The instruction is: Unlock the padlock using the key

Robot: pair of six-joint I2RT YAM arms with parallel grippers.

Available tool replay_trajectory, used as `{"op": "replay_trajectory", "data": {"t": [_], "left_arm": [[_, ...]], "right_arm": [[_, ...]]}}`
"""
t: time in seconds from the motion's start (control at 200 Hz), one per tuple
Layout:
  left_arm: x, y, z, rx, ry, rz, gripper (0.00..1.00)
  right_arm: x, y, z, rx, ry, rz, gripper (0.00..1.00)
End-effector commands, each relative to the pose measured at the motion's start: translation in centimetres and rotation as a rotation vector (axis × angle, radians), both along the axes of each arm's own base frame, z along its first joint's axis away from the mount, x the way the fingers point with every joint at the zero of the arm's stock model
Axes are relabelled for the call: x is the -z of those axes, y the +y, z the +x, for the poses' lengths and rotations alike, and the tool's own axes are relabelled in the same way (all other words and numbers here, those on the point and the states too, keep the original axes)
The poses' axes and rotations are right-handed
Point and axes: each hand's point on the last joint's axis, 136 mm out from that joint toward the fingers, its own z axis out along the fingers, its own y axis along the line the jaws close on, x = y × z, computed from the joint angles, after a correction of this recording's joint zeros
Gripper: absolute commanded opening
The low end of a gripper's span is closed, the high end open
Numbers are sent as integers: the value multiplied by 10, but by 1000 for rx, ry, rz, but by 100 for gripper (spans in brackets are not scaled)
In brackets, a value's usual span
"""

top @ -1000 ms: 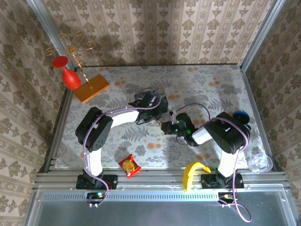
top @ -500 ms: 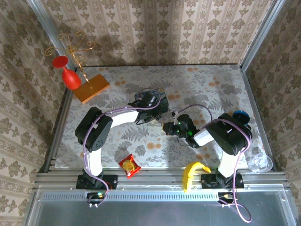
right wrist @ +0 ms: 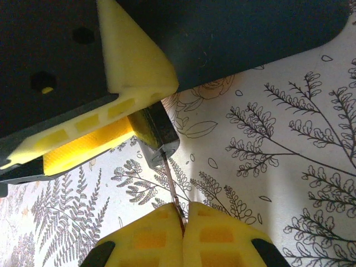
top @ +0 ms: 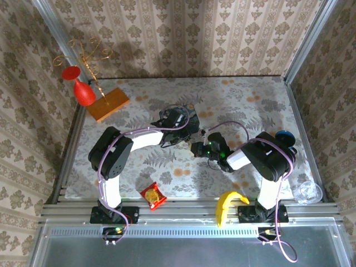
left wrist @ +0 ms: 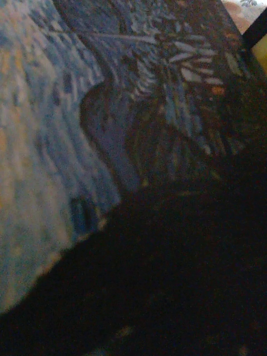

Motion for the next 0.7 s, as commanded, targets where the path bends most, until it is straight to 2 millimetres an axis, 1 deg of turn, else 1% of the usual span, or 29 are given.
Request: {"op": "replay_trajectory", "data": {"t": [0.0, 0.275, 0.43, 0.695], "left_arm": [[1, 5, -7, -8, 31, -7, 0], [1, 4, -6, -8, 31, -12, 0], [2, 4, -6, -17, 35, -17, 0], [-3, 6, -3, -36, 28, -28, 0]], "right_arm": [[3, 1, 4, 0, 5, -7, 0], [8, 2, 1, -15, 10, -10, 0], [1, 4, 2, -24, -5, 3, 0], [10, -5, -12, -26, 9, -13, 0]]}}
